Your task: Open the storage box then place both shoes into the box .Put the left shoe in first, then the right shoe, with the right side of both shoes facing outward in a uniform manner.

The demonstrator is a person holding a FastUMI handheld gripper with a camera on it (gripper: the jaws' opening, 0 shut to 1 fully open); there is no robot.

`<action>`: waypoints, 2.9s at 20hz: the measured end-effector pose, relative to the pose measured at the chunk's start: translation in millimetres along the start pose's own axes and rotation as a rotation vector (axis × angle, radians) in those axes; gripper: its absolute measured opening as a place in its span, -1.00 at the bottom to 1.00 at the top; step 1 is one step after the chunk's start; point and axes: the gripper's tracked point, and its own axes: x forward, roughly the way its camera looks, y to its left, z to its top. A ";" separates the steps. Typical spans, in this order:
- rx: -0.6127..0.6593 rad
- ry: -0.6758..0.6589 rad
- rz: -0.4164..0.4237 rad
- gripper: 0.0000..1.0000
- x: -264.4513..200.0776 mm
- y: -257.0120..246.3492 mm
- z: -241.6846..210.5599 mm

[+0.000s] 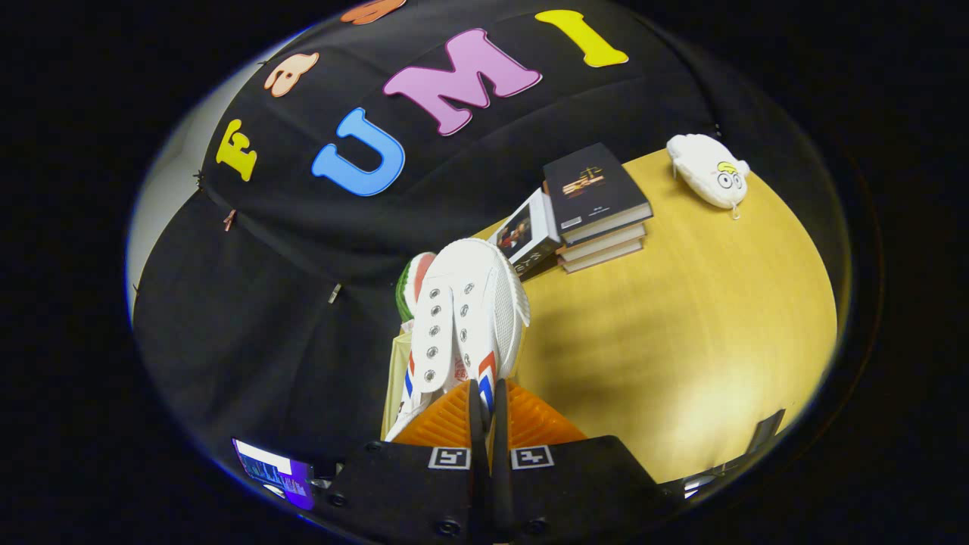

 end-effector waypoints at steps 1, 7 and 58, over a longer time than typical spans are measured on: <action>0.003 0.015 0.011 -0.91 12.9 13.8 -6.8; -0.062 0.042 -0.008 -0.90 86.1 59.8 -38.4; -0.598 -0.798 -0.404 0.97 -135.4 -58.8 145.8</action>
